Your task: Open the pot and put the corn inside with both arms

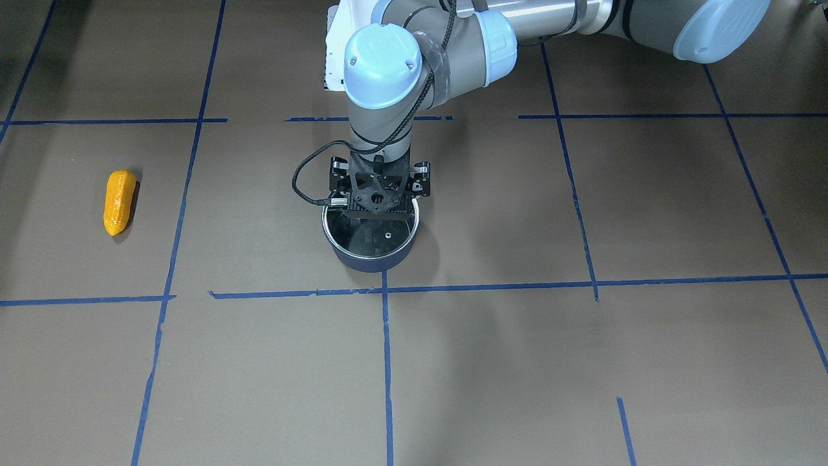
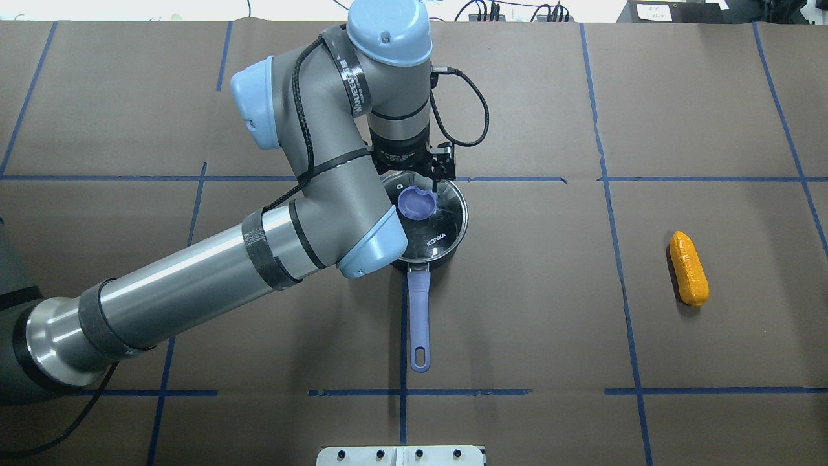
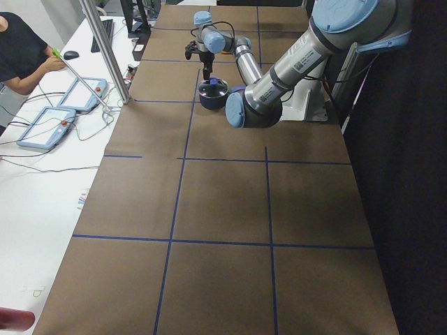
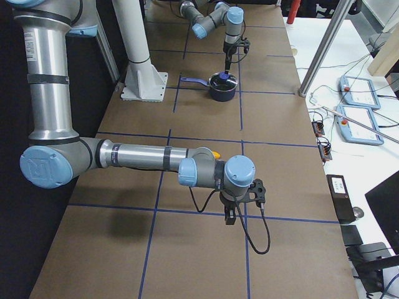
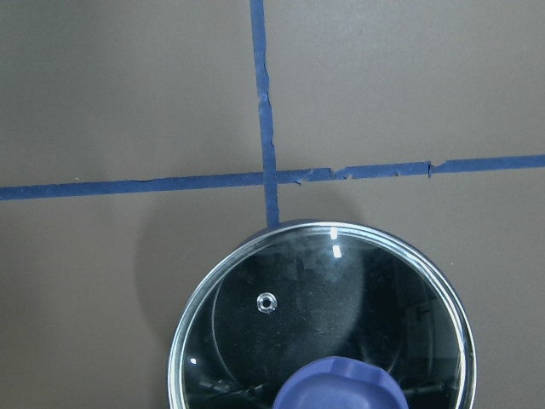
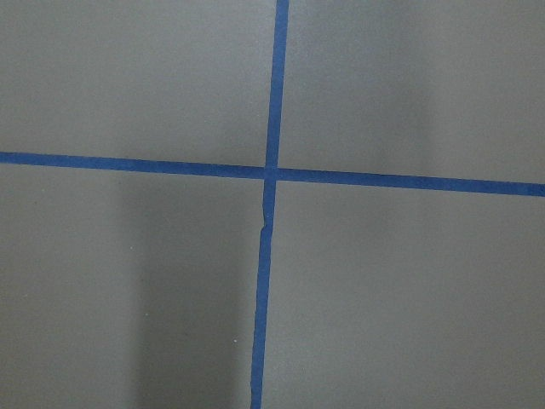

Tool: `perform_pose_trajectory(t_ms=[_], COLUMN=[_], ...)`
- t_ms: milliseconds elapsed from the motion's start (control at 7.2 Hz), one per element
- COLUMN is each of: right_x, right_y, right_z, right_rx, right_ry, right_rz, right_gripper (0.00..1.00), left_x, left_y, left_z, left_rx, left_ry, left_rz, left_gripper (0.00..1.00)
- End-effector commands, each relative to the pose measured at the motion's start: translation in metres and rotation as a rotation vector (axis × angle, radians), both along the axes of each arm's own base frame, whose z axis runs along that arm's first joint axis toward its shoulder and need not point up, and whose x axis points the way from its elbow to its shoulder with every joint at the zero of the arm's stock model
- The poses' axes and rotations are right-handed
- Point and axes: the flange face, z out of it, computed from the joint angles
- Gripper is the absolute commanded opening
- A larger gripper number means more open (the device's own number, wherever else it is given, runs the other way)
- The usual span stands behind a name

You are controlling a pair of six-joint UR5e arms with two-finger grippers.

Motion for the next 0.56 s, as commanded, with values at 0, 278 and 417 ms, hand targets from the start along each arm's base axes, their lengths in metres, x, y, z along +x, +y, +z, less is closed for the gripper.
perform_pose_trajectory(t_ms=[0,278,417], right_x=[0.000,0.000,0.000], right_y=[-0.001,0.000,0.000], right_z=[0.000,0.001,0.001], right_rx=[0.000,-0.001,-0.003], right_ry=[0.000,0.000,0.000], right_rz=[0.000,0.000,0.001], right_gripper=[1.00,1.00,1.00], left_x=[0.011,0.022,0.025], left_y=[0.007,0.002,0.003], left_z=[0.003,0.008,0.010], left_rx=[0.001,0.003,-0.001], left_ry=[-0.001,0.015,0.012], left_rz=[-0.008,-0.021,-0.019], left_gripper=[1.00,1.00,1.00])
